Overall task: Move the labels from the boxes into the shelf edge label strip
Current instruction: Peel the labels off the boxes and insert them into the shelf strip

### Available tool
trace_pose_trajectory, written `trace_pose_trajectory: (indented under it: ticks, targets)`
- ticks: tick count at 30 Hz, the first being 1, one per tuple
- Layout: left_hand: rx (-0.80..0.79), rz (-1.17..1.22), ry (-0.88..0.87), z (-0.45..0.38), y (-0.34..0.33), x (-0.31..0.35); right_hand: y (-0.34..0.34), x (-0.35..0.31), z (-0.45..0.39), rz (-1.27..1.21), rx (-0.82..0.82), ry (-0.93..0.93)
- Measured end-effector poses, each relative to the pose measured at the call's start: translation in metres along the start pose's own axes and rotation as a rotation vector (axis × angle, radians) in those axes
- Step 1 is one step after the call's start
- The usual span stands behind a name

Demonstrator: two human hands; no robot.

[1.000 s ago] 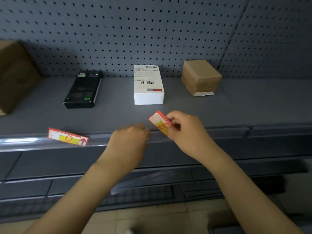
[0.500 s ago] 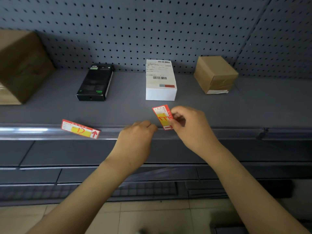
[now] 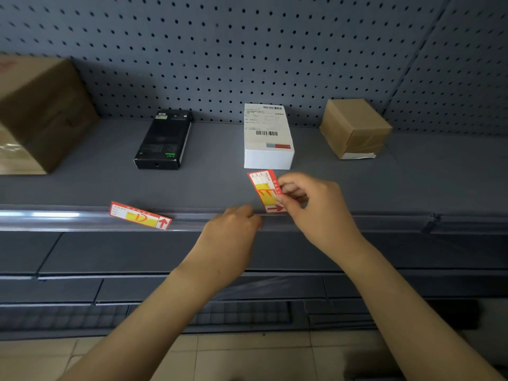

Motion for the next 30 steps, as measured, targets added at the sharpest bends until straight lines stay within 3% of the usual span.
trace_pose_trajectory:
  ticks: [5, 12, 21, 30]
  targets:
    - [-0.014, -0.021, 0.000, 0.000, 0.003, 0.001, -0.004, 0.005, 0.003, 0.063, -0.127, 0.021]
    - [-0.039, -0.046, 0.019, 0.000, 0.000, 0.004, -0.018, 0.008, 0.010, 0.316, -0.088, 0.180]
    - [0.036, -0.111, 0.010, 0.007, 0.002, 0.002, -0.012, 0.004, 0.014, 0.296, -0.110, 0.073]
    - [0.069, -0.169, 0.252, 0.032, 0.043, -0.023, -0.018, -0.040, 0.010, 0.274, -0.132, 0.155]
Point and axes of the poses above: each hand's wrist, its own z-axis away from the middle knuckle, its own y-axis out of the back of the hand, x = y × z, the point moved 1 cm from there along -z, towards the middle knuckle, and after that the axes turned 1 degree about x, right-handed, at the moved point
